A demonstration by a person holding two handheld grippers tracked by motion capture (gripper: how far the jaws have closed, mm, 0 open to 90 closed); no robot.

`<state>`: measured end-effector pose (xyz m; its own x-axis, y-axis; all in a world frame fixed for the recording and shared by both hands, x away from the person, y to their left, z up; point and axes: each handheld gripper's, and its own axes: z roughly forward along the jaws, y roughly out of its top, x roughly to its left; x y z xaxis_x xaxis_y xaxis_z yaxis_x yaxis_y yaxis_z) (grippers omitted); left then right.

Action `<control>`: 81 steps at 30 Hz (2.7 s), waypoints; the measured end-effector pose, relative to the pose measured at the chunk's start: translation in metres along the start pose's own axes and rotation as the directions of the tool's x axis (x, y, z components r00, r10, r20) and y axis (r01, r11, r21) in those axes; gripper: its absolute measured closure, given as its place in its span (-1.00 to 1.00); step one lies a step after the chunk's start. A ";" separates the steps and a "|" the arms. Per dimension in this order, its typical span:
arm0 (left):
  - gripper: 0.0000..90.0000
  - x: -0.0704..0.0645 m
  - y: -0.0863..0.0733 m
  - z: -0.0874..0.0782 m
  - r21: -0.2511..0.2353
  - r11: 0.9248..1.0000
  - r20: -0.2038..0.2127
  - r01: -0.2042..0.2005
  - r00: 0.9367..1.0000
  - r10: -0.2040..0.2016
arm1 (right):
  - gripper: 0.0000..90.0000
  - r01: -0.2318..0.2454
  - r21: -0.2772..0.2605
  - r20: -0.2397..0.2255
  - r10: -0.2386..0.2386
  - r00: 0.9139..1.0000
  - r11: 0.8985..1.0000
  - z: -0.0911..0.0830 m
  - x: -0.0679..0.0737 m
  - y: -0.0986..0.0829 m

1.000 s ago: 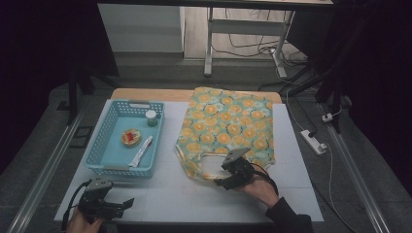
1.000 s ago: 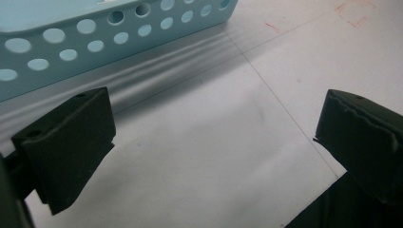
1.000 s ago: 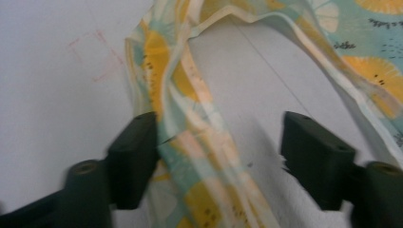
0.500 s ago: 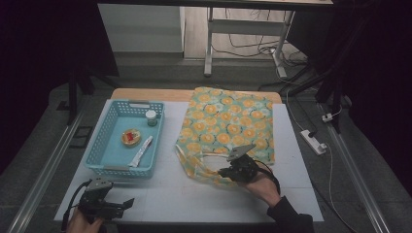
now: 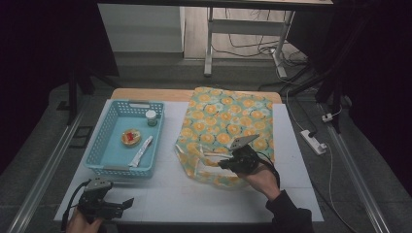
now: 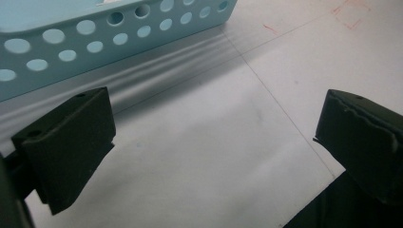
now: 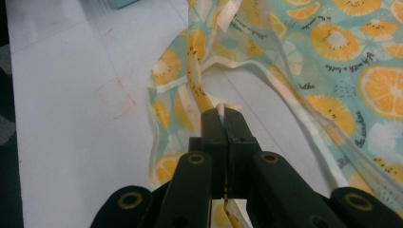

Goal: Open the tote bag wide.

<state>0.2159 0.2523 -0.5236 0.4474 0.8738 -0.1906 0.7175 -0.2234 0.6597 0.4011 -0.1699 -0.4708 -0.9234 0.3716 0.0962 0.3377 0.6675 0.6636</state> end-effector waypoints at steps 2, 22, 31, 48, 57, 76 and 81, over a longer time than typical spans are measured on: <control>-1.00 0.000 0.000 0.000 0.002 1.000 0.000 0.001 1.000 -0.001 | 0.97 0.001 -0.004 0.005 -0.001 1.000 1.000 -0.001 -0.002 0.004; -1.00 0.000 0.000 0.000 0.004 1.000 -0.003 0.003 1.000 -0.003 | 0.97 -0.020 -0.076 0.101 0.028 0.994 0.997 -0.011 -0.043 0.035; -1.00 0.000 0.000 0.000 0.005 1.000 -0.005 0.004 1.000 -0.004 | 0.97 -0.032 -0.064 0.125 0.040 0.991 0.997 0.001 -0.062 0.039; -1.00 0.001 0.000 0.000 0.004 1.000 -0.003 0.010 1.000 -0.010 | 0.97 -0.071 -0.086 0.177 0.085 0.980 0.994 0.010 -0.104 0.050; -1.00 0.001 0.000 0.000 0.004 1.000 -0.005 0.016 1.000 -0.015 | 0.97 -0.075 -0.092 0.202 0.092 0.975 0.993 0.016 -0.122 0.057; -1.00 0.001 0.000 0.000 0.007 1.000 -0.004 0.018 1.000 -0.018 | 0.97 -0.125 -0.063 0.237 0.136 0.962 0.990 0.043 -0.160 0.040; -1.00 0.002 0.000 0.000 0.006 1.000 -0.002 0.017 1.000 -0.017 | 0.96 -0.127 -0.020 0.244 0.128 0.961 0.992 0.055 -0.164 0.031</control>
<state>0.2170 0.2535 -0.5239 0.4337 0.8786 -0.2002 0.7286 -0.2111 0.6516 0.5728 -0.1742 -0.5065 -0.8000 0.5999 -0.0037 0.4482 0.6018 0.6610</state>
